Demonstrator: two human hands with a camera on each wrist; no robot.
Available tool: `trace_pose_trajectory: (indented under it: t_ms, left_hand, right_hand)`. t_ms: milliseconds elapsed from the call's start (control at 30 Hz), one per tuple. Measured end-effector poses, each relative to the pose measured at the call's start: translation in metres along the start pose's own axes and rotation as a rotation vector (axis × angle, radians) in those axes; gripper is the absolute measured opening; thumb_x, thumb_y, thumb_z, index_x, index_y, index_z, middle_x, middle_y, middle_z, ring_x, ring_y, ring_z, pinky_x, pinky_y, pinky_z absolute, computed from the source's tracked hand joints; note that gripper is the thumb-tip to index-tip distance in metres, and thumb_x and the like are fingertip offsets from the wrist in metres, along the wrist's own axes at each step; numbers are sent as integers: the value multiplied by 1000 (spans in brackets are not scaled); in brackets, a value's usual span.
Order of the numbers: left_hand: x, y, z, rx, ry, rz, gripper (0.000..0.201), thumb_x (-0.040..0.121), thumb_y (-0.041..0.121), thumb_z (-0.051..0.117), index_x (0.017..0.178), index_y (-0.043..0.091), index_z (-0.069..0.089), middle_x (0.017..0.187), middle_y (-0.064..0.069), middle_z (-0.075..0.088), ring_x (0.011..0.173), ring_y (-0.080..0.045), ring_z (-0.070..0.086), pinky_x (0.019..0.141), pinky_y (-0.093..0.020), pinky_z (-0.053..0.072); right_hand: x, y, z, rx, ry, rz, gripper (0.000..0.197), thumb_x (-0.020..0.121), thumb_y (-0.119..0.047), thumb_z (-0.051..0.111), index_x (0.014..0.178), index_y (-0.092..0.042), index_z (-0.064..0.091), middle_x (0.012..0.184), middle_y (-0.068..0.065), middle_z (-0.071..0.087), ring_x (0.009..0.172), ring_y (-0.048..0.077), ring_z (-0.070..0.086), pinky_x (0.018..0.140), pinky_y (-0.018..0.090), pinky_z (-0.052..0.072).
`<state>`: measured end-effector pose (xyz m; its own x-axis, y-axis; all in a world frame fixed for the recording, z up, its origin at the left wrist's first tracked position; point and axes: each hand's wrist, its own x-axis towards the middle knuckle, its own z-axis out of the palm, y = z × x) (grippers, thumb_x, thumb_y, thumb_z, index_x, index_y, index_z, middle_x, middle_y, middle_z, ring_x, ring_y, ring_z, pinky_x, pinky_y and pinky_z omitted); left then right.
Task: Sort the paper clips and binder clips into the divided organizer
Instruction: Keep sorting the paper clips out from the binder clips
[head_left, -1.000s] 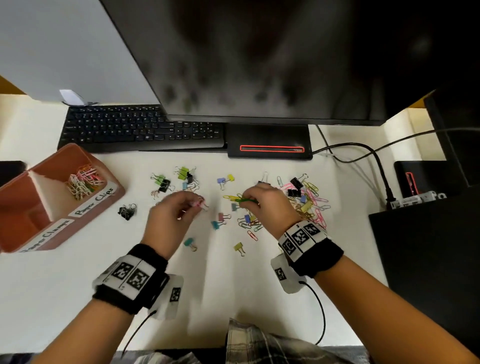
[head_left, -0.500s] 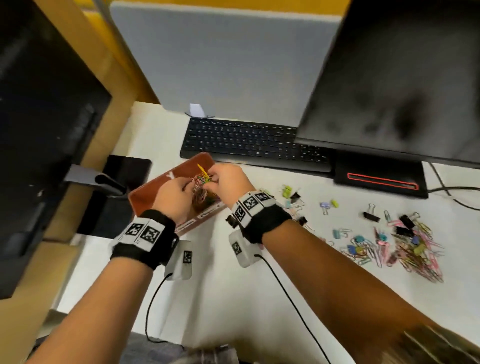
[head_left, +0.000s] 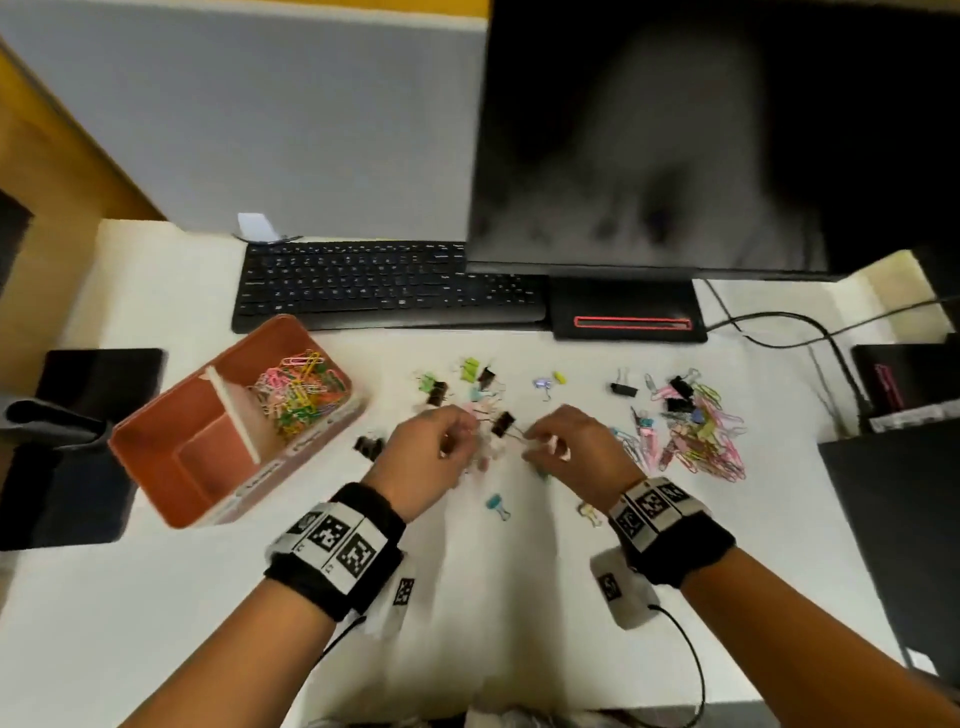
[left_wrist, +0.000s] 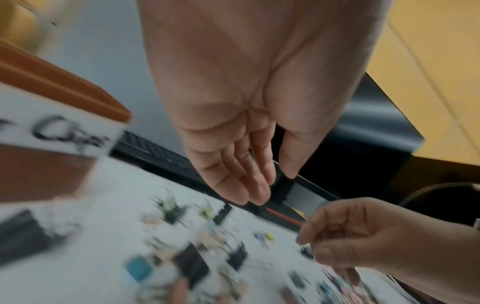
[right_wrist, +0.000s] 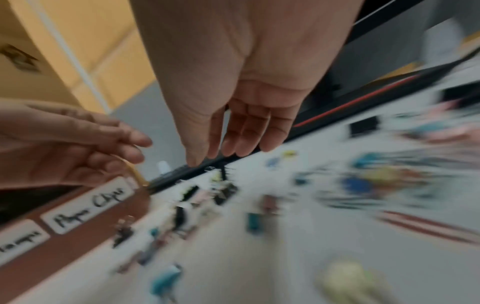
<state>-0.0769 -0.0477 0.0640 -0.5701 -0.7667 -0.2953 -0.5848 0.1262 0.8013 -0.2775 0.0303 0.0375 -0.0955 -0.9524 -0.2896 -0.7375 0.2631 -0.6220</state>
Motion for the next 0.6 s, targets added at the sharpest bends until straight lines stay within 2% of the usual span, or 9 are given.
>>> trace_pose_trajectory:
  t_ms: [67, 100, 133, 233, 333, 400, 467, 533, 600]
  left_hand:
    - [9, 12, 34, 48, -57, 25, 16, 87, 20, 59, 103, 17, 62, 86, 6, 62, 67, -7, 57, 60, -6, 40]
    - [13, 18, 51, 68, -92, 32, 17, 86, 20, 60, 103, 15, 63, 87, 5, 63, 69, -10, 57, 62, -7, 40]
    - [17, 23, 68, 93, -138, 31, 18, 86, 19, 61, 103, 14, 63, 90, 2, 64, 72, -12, 59, 65, -11, 41]
    - [27, 34, 113, 199, -250, 18, 24, 86, 22, 62, 108, 13, 64, 108, -8, 61, 92, -20, 61, 79, -20, 41]
    - [35, 39, 148, 318, -330, -22, 43, 85, 30, 63, 125, 17, 55, 124, -9, 51, 116, -22, 49, 97, -24, 34]
    - [38, 42, 163, 358, -317, -55, 53, 82, 31, 65, 131, 18, 48, 127, -8, 46, 121, -24, 42, 103, -28, 32]
    - [40, 43, 173, 399, -240, -55, 53, 81, 29, 66, 130, 19, 48, 125, -8, 44, 117, -25, 43, 103, -30, 35]
    - [43, 43, 179, 412, -173, -41, 49, 82, 20, 64, 129, 19, 50, 123, -8, 43, 113, -25, 45, 100, -28, 36]
    - [45, 40, 182, 399, -122, -17, 45, 83, 8, 60, 126, 19, 55, 120, -8, 45, 110, -24, 47, 95, -25, 38]
  right_hand:
    - [-28, 44, -13, -30, -7, 95, 23, 80, -24, 71, 102, -20, 64, 91, -6, 52, 68, -2, 46, 68, 16, 41]
    - [-41, 63, -20, -46, -15, 142, 27, 79, -23, 71, 104, -20, 62, 91, -8, 49, 68, -4, 43, 66, 11, 35]
    - [-53, 80, -25, -70, -22, 191, 30, 78, -24, 72, 106, -20, 61, 92, -8, 48, 68, -3, 43, 65, 11, 34]
    - [-77, 124, -35, -119, -48, 329, 42, 75, -29, 74, 113, -21, 57, 101, -6, 45, 79, 9, 46, 75, 25, 44]
    - [-86, 149, -37, -49, -41, 346, 46, 74, -24, 76, 114, -17, 57, 102, -5, 43, 83, 13, 48, 80, 30, 47]
    - [-84, 158, -36, 5, -24, 293, 39, 74, -17, 75, 109, -13, 60, 97, -3, 47, 82, 15, 50, 80, 32, 49]
    - [-79, 163, -36, 36, -26, 244, 28, 75, -10, 73, 102, -10, 64, 87, -2, 52, 80, 17, 51, 77, 27, 45]
    - [-72, 164, -38, 80, -43, 225, 23, 77, -7, 70, 100, -9, 65, 81, -1, 55, 78, 16, 52, 75, 25, 43]
    - [-65, 165, -39, 116, -48, 208, 26, 80, -6, 67, 105, -11, 63, 82, -1, 56, 78, 16, 53, 77, 25, 44]
